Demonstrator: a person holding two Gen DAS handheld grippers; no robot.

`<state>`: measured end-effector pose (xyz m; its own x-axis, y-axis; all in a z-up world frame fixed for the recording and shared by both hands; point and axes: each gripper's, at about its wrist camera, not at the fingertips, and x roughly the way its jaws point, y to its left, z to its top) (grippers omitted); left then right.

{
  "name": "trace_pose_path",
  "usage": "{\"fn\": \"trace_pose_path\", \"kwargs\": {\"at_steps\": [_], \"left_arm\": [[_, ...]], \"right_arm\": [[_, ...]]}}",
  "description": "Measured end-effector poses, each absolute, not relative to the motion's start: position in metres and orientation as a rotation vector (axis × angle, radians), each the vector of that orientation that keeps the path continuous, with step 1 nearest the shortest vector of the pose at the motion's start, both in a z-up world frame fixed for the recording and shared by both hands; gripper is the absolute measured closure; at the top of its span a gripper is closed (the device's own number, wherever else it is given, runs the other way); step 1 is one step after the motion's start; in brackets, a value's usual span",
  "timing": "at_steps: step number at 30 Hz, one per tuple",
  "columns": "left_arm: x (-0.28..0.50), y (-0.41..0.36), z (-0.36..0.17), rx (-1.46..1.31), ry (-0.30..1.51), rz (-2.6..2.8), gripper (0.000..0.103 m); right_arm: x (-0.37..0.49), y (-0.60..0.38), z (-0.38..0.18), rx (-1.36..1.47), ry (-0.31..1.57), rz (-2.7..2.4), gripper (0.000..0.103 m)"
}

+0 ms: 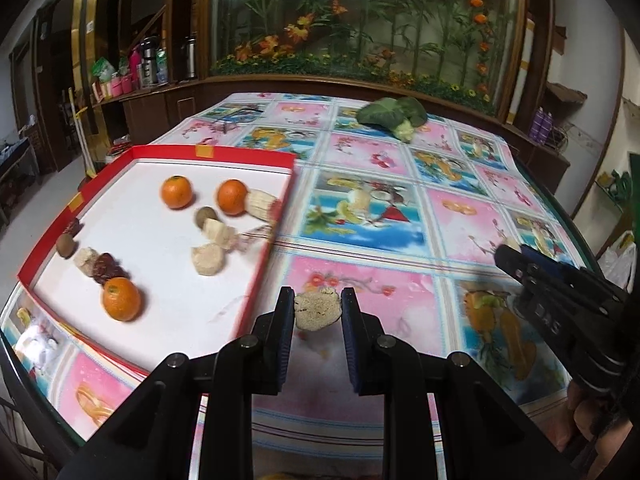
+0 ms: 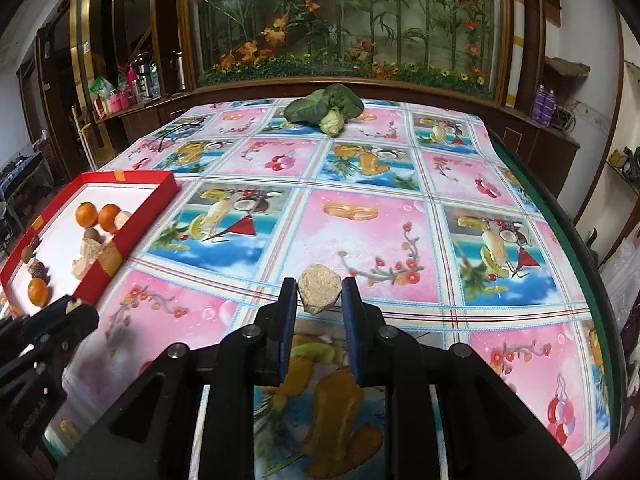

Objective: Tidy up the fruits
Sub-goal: 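Carry both beige rough lumps over the red tray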

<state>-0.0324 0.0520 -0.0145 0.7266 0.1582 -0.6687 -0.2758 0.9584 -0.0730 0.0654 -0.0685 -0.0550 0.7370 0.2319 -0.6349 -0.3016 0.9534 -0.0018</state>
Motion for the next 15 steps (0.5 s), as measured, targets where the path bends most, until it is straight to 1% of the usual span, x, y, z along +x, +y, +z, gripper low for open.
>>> {"fn": "trace_pose_path", "kwargs": {"at_steps": [7, 15], "left_arm": [[-0.037, 0.090, -0.012, -0.209, 0.725, 0.303, 0.081], [-0.040, 0.132, -0.007, -0.223, 0.719, 0.383, 0.081]], "right_arm": [[0.055, -0.041, -0.040, -0.143, 0.666, 0.360, 0.079], [0.050, 0.015, -0.026, -0.214, 0.645, 0.482, 0.079]]}}
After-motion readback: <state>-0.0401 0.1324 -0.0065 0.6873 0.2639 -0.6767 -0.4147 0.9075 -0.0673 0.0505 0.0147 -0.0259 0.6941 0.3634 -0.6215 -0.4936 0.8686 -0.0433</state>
